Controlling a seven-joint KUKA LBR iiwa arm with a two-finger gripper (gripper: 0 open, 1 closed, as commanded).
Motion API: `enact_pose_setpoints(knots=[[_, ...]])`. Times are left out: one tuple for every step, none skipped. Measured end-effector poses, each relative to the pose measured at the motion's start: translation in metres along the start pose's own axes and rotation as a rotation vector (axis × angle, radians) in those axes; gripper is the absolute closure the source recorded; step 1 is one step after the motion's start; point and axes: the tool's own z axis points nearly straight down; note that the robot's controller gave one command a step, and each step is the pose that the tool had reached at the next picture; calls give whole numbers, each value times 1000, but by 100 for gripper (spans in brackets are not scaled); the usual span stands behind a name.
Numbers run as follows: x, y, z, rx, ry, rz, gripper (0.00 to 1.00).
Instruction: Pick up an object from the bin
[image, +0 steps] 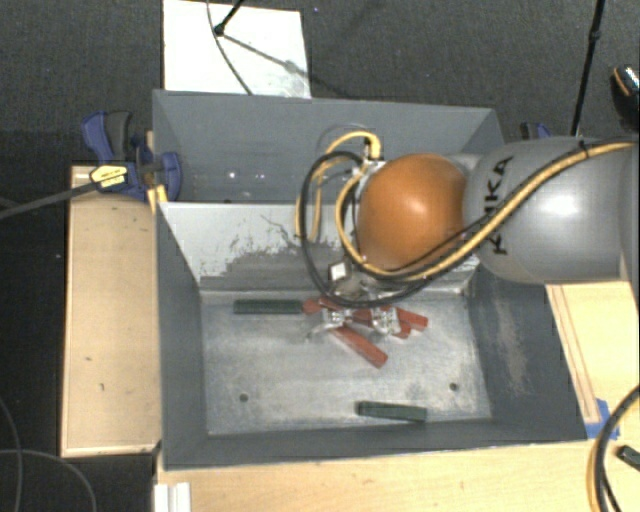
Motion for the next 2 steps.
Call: enact_pose_setpoints(knots=[[6, 0, 1, -3, 4, 11, 100], [6, 0, 1, -4, 4, 14, 0]])
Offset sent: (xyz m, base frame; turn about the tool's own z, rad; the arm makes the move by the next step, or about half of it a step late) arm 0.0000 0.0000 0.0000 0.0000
